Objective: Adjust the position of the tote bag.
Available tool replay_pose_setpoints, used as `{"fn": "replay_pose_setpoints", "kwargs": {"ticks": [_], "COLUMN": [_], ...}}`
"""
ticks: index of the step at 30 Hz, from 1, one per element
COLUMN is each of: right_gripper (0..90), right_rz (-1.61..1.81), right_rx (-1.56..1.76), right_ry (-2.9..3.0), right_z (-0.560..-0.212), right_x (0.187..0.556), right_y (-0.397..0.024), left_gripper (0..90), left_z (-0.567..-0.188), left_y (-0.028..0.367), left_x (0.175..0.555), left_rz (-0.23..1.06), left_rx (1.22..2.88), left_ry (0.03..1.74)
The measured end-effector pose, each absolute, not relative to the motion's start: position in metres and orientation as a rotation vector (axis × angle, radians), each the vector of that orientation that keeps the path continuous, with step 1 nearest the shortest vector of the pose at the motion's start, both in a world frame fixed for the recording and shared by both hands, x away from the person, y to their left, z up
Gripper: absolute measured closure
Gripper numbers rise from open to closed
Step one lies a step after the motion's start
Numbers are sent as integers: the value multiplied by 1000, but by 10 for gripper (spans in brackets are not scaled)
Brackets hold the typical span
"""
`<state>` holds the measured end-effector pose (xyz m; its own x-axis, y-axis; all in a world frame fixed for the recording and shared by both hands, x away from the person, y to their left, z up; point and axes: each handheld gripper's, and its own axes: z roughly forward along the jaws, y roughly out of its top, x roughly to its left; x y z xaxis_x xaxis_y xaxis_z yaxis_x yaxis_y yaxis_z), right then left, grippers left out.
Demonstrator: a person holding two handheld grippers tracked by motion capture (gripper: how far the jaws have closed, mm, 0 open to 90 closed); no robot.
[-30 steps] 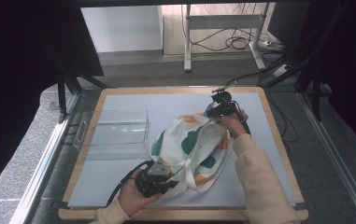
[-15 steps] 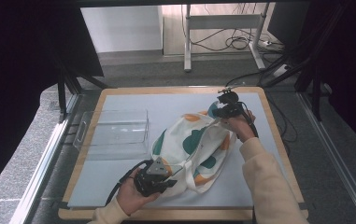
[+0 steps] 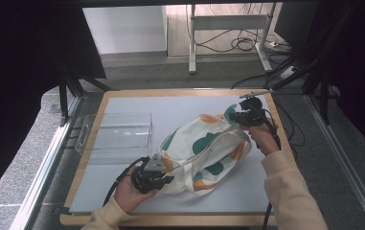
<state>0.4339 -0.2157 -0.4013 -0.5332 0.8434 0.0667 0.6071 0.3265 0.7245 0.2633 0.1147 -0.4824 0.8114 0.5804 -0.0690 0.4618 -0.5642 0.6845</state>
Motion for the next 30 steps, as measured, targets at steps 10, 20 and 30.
{"fn": "replay_pose_setpoints", "kwargs": {"ticks": [10,20,30], "right_gripper": [840,838,836], "right_rz": [1119,1156,1169], "right_rx": [1296,1319,1345], "right_ry": [2177,2105,2048], "right_z": [-393,-401,-412], "right_x": [403,356,320], "right_y": [-240,-261,-271], "left_gripper": [844,839,833], "left_z": [-473,-468,-464], "left_y": [118,121,114], "left_x": [284,308,327], "left_rz": [287,319,342], "left_rx": [2274,2281,2290], "left_ry": [776,792,800]}}
